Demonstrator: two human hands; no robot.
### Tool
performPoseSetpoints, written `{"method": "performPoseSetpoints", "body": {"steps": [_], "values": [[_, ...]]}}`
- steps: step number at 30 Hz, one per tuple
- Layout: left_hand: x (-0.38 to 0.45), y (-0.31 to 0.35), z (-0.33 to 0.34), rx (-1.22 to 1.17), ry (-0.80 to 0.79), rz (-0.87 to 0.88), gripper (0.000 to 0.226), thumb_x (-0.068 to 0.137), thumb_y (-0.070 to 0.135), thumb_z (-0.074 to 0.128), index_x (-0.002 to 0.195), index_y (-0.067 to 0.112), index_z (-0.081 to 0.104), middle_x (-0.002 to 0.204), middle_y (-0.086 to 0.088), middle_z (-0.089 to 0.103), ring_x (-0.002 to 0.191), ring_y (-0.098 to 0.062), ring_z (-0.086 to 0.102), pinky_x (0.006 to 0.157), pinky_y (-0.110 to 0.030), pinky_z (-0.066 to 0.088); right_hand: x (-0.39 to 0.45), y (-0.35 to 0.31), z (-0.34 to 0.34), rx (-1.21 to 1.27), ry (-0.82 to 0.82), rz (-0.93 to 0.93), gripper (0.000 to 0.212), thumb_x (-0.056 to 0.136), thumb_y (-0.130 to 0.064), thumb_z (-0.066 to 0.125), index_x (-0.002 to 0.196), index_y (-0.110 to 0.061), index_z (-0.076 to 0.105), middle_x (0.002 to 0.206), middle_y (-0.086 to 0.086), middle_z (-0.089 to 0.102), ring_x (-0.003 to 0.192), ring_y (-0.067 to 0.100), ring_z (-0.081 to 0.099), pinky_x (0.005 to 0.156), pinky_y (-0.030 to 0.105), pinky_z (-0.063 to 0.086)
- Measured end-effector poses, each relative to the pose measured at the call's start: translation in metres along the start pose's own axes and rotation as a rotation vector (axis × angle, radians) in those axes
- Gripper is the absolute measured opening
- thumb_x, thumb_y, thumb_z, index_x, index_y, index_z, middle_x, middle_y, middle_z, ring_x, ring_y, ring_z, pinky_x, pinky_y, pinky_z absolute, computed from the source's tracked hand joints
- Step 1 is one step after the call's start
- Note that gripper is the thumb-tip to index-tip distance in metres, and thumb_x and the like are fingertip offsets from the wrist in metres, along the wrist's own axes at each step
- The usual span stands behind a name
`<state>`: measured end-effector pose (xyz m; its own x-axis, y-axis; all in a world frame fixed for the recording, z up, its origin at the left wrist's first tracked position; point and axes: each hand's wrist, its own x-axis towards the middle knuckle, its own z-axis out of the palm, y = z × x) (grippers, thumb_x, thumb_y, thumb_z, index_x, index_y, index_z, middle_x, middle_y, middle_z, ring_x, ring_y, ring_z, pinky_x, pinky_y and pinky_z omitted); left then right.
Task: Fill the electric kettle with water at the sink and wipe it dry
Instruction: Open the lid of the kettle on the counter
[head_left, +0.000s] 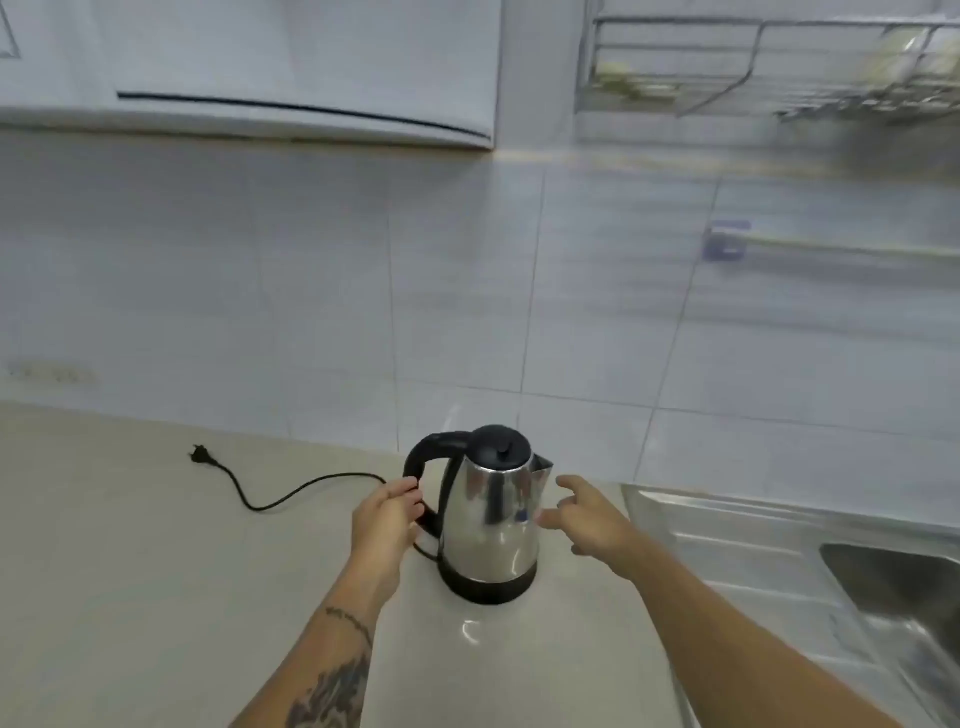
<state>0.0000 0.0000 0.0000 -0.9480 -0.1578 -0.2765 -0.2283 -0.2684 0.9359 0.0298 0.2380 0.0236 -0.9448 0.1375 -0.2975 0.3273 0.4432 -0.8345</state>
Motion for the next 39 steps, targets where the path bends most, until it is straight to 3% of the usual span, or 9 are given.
{"method": "performPoseSetpoints", "body": {"steps": [1, 5, 10, 14, 20, 25, 28, 32, 39], "values": [[0.008, -0.002, -0.005, -0.011, 0.01, 0.003, 0.023, 0.094, 0.004, 0.055, 0.108, 0.017, 0.068, 0.104, -0.004, 0.069, 0.101, -0.018, 0.065, 0.084, -0.032, 0.053, 0.004, -0.001, 0.008, 0.021, 0.009, 0.02, 0.08, 0.091, -0.027, 0.07, 0.157, -0.021, 0.026, 0.108, -0.01, 0.055, 0.122, 0.024, 0.053, 0.105, 0.042, 0.046], [0.043, -0.008, -0.017, -0.012, 0.023, 0.009, 0.022, 0.094, 0.005, 0.055, 0.104, 0.02, 0.068, 0.105, -0.002, 0.069, 0.102, -0.016, 0.064, 0.093, -0.034, 0.051, 0.024, 0.001, 0.032, 0.064, 0.022, 0.102, 0.076, 0.091, -0.024, 0.07, 0.154, -0.023, 0.028, 0.123, 0.001, 0.056, 0.118, 0.025, 0.055, 0.09, 0.038, 0.048], [0.074, -0.014, -0.014, 0.017, 0.046, 0.062, 0.024, 0.095, 0.009, 0.054, 0.106, 0.025, 0.067, 0.103, 0.004, 0.066, 0.101, -0.015, 0.062, 0.096, -0.035, 0.049, 0.04, 0.005, 0.044, 0.18, 0.074, 0.133, 0.073, 0.088, -0.019, 0.074, 0.149, -0.028, 0.035, 0.12, -0.005, 0.06, 0.12, 0.024, 0.058, 0.091, 0.041, 0.046], [0.088, -0.024, -0.011, 0.067, -0.04, 0.032, 0.034, 0.093, 0.008, 0.055, 0.113, 0.035, 0.064, 0.12, -0.003, 0.063, 0.112, -0.018, 0.058, 0.105, -0.044, 0.045, 0.045, 0.013, 0.048, 0.237, 0.086, 0.142, 0.075, 0.087, -0.016, 0.076, 0.149, -0.032, 0.036, 0.128, -0.004, 0.055, 0.124, 0.024, 0.057, 0.094, 0.042, 0.044], [0.097, -0.034, -0.011, 0.086, -0.146, -0.021, 0.037, 0.096, 0.008, 0.053, 0.114, 0.041, 0.059, 0.123, 0.006, 0.064, 0.119, -0.016, 0.056, 0.11, -0.046, 0.039, 0.056, 0.024, 0.053, 0.326, 0.086, 0.144, 0.07, 0.082, -0.009, 0.079, 0.138, -0.036, 0.047, 0.139, -0.003, 0.058, 0.123, 0.023, 0.06, 0.097, 0.045, 0.043], [0.103, -0.041, -0.012, 0.128, -0.209, -0.036, 0.046, 0.097, 0.011, 0.053, 0.13, 0.043, 0.055, 0.133, 0.001, 0.061, 0.126, -0.017, 0.053, 0.113, -0.047, 0.037, 0.057, 0.028, 0.062, 0.403, 0.07, 0.137, 0.074, 0.064, -0.015, 0.081, 0.128, -0.04, 0.054, 0.132, -0.003, 0.062, 0.122, 0.025, 0.061, 0.099, 0.047, 0.043], [0.103, -0.041, -0.012, 0.107, -0.224, -0.046, 0.048, 0.097, 0.01, 0.052, 0.131, 0.043, 0.056, 0.131, 0.003, 0.061, 0.126, -0.017, 0.053, 0.113, -0.046, 0.037, 0.057, 0.028, 0.065, 0.433, 0.076, 0.106, 0.065, 0.067, -0.013, 0.079, 0.124, -0.037, 0.059, 0.116, -0.005, 0.072, 0.116, 0.024, 0.065, 0.101, 0.05, 0.045], [0.097, -0.036, -0.011, 0.075, -0.226, -0.033, 0.047, 0.098, 0.009, 0.05, 0.127, 0.046, 0.056, 0.122, 0.006, 0.062, 0.122, -0.019, 0.054, 0.104, -0.045, 0.043, 0.054, 0.021, 0.063, 0.484, 0.097, 0.055, 0.058, 0.069, -0.01, 0.078, 0.121, -0.029, 0.062, 0.105, -0.005, 0.074, 0.09, 0.02, 0.061, 0.105, 0.051, 0.047], [0.061, -0.019, -0.017, -0.005, -0.167, 0.046, 0.049, 0.098, 0.008, 0.05, 0.104, 0.055, 0.059, 0.114, 0.017, 0.063, 0.121, -0.017, 0.055, 0.103, -0.043, 0.043, 0.023, 0.008, 0.065, 0.515, 0.103, -0.124, 0.059, 0.073, -0.009, 0.078, 0.126, -0.029, 0.059, 0.109, -0.002, 0.063, 0.103, 0.015, 0.068, 0.085, 0.032, 0.049]]}}
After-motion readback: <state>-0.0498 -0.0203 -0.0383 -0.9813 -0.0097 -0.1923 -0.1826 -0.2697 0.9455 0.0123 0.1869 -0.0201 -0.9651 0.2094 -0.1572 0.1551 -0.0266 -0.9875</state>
